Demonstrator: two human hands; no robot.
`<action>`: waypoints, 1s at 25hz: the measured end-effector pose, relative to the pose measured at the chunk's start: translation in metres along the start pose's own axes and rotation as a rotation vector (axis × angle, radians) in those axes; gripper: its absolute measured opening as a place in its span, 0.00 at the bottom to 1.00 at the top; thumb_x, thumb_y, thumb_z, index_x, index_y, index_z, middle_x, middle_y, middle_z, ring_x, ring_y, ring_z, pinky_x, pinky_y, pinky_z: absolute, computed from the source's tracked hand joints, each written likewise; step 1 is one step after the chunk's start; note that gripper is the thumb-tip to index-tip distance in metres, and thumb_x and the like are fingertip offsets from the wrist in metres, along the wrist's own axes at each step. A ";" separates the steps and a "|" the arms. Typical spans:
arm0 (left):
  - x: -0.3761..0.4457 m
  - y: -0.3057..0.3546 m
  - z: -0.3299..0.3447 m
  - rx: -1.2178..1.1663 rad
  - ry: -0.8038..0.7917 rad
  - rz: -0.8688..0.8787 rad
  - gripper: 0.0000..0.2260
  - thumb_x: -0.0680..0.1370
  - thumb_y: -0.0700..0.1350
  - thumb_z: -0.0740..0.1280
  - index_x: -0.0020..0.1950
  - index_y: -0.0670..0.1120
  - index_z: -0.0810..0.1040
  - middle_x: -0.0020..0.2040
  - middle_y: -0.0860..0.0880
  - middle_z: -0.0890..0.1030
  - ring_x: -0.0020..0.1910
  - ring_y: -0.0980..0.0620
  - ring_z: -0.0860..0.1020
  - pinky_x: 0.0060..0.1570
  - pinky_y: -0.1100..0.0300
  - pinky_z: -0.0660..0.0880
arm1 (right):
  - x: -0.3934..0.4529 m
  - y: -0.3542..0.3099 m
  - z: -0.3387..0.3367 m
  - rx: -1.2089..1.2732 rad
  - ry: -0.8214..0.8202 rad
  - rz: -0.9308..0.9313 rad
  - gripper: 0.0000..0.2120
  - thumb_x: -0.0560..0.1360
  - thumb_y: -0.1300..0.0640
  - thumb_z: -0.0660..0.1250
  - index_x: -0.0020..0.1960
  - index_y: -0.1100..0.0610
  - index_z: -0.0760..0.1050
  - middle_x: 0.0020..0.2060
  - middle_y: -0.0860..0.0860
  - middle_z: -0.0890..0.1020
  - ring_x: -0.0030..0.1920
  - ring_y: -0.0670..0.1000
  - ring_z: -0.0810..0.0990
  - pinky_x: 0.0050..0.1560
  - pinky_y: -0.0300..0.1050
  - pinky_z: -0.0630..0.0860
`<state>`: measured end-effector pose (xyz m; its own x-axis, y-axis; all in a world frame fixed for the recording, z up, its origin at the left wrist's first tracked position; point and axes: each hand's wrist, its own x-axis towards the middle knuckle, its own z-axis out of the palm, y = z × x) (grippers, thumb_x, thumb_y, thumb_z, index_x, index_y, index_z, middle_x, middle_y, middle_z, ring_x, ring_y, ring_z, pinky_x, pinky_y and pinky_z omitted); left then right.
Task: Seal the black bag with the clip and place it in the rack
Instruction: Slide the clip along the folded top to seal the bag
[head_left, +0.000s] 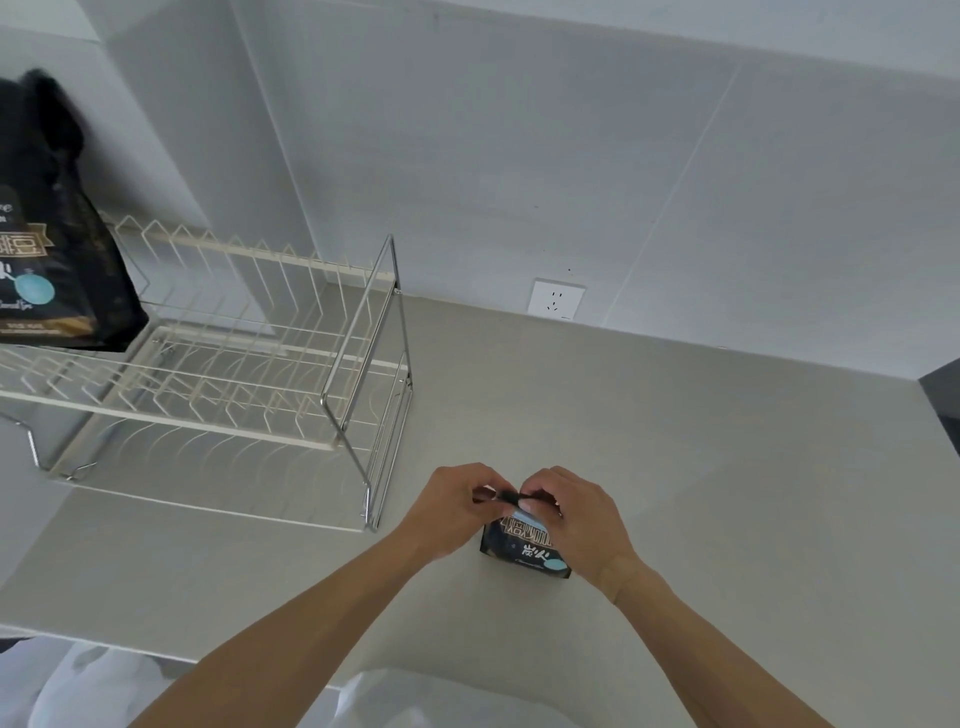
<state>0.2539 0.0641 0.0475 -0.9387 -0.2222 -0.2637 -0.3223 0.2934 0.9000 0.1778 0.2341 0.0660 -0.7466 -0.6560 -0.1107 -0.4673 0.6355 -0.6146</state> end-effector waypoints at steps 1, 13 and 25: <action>0.001 0.002 -0.002 0.042 -0.023 0.002 0.08 0.70 0.41 0.75 0.42 0.54 0.83 0.42 0.55 0.84 0.43 0.59 0.83 0.46 0.62 0.79 | 0.001 -0.001 0.001 -0.041 -0.011 -0.016 0.02 0.76 0.53 0.65 0.47 0.49 0.76 0.42 0.44 0.79 0.38 0.46 0.74 0.40 0.43 0.73; 0.009 0.023 -0.003 0.572 -0.064 0.095 0.06 0.72 0.51 0.71 0.44 0.50 0.82 0.44 0.53 0.83 0.43 0.50 0.78 0.42 0.55 0.75 | -0.005 -0.003 0.004 0.096 0.039 -0.005 0.04 0.74 0.58 0.68 0.41 0.53 0.77 0.35 0.47 0.81 0.36 0.48 0.77 0.39 0.45 0.72; 0.006 0.008 -0.006 0.842 -0.140 0.242 0.09 0.75 0.55 0.67 0.49 0.51 0.81 0.46 0.52 0.83 0.53 0.50 0.72 0.48 0.53 0.72 | -0.001 -0.004 0.002 0.032 -0.086 -0.040 0.03 0.73 0.50 0.70 0.44 0.47 0.82 0.37 0.40 0.82 0.37 0.39 0.76 0.41 0.31 0.69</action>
<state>0.2458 0.0599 0.0554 -0.9814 0.0348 -0.1889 -0.0439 0.9167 0.3971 0.1816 0.2317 0.0670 -0.6835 -0.7140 -0.1515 -0.4795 0.5957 -0.6443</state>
